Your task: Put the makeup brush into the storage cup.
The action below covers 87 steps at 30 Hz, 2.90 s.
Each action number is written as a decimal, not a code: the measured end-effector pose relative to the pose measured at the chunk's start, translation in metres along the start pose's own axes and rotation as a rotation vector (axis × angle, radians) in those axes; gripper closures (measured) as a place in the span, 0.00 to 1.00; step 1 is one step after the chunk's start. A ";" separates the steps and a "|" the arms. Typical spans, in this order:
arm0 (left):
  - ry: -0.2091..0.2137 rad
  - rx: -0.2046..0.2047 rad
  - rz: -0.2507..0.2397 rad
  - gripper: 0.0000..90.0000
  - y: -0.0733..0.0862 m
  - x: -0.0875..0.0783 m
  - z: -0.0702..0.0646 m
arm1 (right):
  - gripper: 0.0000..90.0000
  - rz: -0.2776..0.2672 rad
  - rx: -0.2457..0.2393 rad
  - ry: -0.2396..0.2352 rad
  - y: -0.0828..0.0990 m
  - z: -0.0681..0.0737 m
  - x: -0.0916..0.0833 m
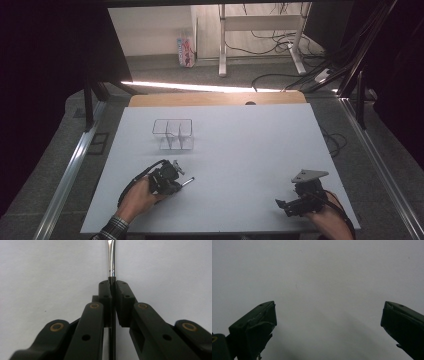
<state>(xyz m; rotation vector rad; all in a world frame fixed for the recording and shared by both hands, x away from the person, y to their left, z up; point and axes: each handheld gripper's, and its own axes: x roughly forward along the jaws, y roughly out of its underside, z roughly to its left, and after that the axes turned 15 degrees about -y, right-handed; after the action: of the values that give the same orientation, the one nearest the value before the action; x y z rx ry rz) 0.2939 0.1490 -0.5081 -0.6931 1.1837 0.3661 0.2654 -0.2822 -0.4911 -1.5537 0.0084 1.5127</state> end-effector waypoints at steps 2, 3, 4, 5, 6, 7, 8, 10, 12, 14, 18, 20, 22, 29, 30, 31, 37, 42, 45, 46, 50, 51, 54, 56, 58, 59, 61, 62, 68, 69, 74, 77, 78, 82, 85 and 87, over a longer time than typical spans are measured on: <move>0.003 -0.012 -0.008 0.93 0.001 -0.002 0.001 | 0.00 -0.002 -0.001 -0.001 0.000 0.000 0.000; 0.000 -0.019 -0.021 0.93 0.002 -0.004 0.002 | 0.00 -0.002 -0.001 -0.002 0.000 0.000 0.000; 0.000 -0.019 -0.021 0.93 0.002 -0.004 0.002 | 0.00 -0.003 -0.002 -0.002 0.000 0.000 0.000; 0.003 -0.023 -0.026 0.93 0.002 -0.005 0.002 | 0.00 -0.003 -0.002 -0.002 0.000 0.000 0.000; 0.004 -0.028 -0.032 0.93 0.003 -0.007 0.003 | 0.00 -0.004 -0.003 -0.002 0.000 0.000 0.000; 0.005 -0.036 -0.045 0.93 0.003 -0.010 0.004 | 0.00 -0.004 -0.003 -0.003 0.000 0.000 0.000; 0.005 -0.036 -0.045 0.93 0.003 -0.010 0.004 | 0.00 -0.004 -0.004 -0.003 0.000 0.000 -0.001; 0.002 -0.048 -0.065 0.93 0.005 -0.013 0.005 | 0.00 -0.006 -0.006 -0.004 0.000 0.000 -0.001; 0.001 -0.053 -0.072 0.93 0.005 -0.014 0.006 | 0.00 -0.007 -0.006 -0.004 0.000 0.000 -0.001; -0.001 -0.060 -0.085 0.93 0.006 -0.017 0.007 | 0.00 -0.009 -0.004 -0.005 0.000 0.001 -0.001; -0.011 -0.071 -0.102 0.93 0.009 -0.019 0.009 | 0.00 -0.012 -0.007 -0.007 -0.001 0.001 -0.001; -0.011 -0.073 -0.105 0.93 0.010 -0.020 0.010 | 0.00 -0.011 -0.007 -0.007 -0.001 0.000 -0.001; -0.013 -0.073 -0.108 0.93 0.010 -0.021 0.011 | 0.00 -0.012 0.000 -0.010 -0.001 0.001 -0.002; -0.035 -0.104 -0.142 0.93 0.014 -0.027 0.014 | 0.00 -0.032 -0.019 -0.016 -0.002 0.001 -0.003; -0.037 -0.107 -0.150 0.93 0.015 -0.029 0.015 | 0.00 -0.032 -0.019 -0.016 -0.002 0.001 -0.003; -0.042 -0.117 -0.167 0.93 0.016 -0.031 0.017 | 0.00 -0.029 -0.019 -0.017 -0.002 0.001 -0.003; -0.060 -0.141 -0.209 0.93 0.017 -0.038 0.022 | 0.00 -0.033 -0.009 -0.022 -0.002 0.001 -0.003; -0.065 -0.162 -0.241 0.93 0.019 -0.042 0.026 | 0.00 -0.020 -0.016 -0.030 -0.002 0.003 -0.002; -0.066 -0.184 -0.265 0.93 0.020 -0.045 0.029 | 0.00 -0.007 -0.031 -0.029 -0.002 0.004 -0.001; -0.065 -0.190 -0.270 0.93 0.020 -0.046 0.030 | 0.00 -0.005 -0.035 -0.028 -0.002 0.004 -0.001; -0.063 -0.208 -0.290 0.93 0.020 -0.047 0.033 | 0.00 -0.010 -0.031 -0.028 -0.002 0.004 -0.001; -0.065 -0.213 -0.296 0.93 0.020 -0.048 0.034 | 0.00 -0.008 -0.026 -0.025 -0.002 0.004 -0.002; -0.062 -0.222 -0.311 0.93 0.019 -0.049 0.037 | 0.00 -0.010 -0.023 -0.027 -0.002 0.003 -0.001; -0.066 -0.238 -0.322 0.93 0.019 -0.050 0.039 | 0.00 -0.010 -0.029 -0.026 -0.002 0.003 -0.001; -0.068 -0.262 -0.338 0.93 0.019 -0.053 0.043 | 0.00 -0.011 -0.029 -0.027 -0.002 0.004 -0.001; -0.068 -0.262 -0.338 0.93 0.019 -0.053 0.043 | 0.00 -0.011 -0.029 -0.027 -0.002 0.004 -0.001; -0.066 -0.277 -0.350 0.93 0.020 -0.054 0.045 | 0.00 -0.010 -0.029 -0.029 -0.002 0.004 -0.001; -0.071 -0.293 -0.360 0.93 0.021 -0.055 0.048 | 0.00 -0.013 -0.034 -0.029 -0.002 0.004 -0.001; -0.063 -0.342 -0.400 0.93 0.022 -0.059 0.058 | 0.00 -0.017 -0.039 -0.029 -0.002 0.004 -0.001; -0.063 -0.342 -0.400 0.93 0.022 -0.059 0.058 | 0.00 -0.017 -0.038 -0.029 -0.002 0.004 -0.001; -0.068 -0.383 -0.436 0.93 0.021 -0.060 0.066 | 0.00 -0.016 -0.039 -0.027 -0.002 0.003 -0.001; -0.080 -0.405 -0.453 0.93 0.022 -0.060 0.071 | 0.00 -0.015 -0.040 -0.026 -0.002 0.003 -0.001; -0.081 -0.415 -0.460 0.93 0.022 -0.061 0.073 | 0.00 -0.015 -0.040 -0.027 -0.002 0.003 -0.001; -0.076 -0.454 -0.487 0.93 0.022 -0.062 0.079 | 0.00 -0.014 -0.041 -0.027 -0.002 0.003 -0.001; -0.072 -0.480 -0.509 0.93 0.020 -0.062 0.083 | 0.00 -0.012 -0.040 -0.024 -0.002 0.003 0.000; -0.071 -0.493 -0.517 0.93 0.019 -0.063 0.086 | 0.00 -0.011 -0.040 -0.025 -0.002 0.003 0.000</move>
<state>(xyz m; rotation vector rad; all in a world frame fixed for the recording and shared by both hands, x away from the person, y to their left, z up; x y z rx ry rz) 0.3219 0.2256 -0.4375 -1.3675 0.8062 0.2399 0.2641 -0.2795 -0.4893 -1.5640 -0.0442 1.5320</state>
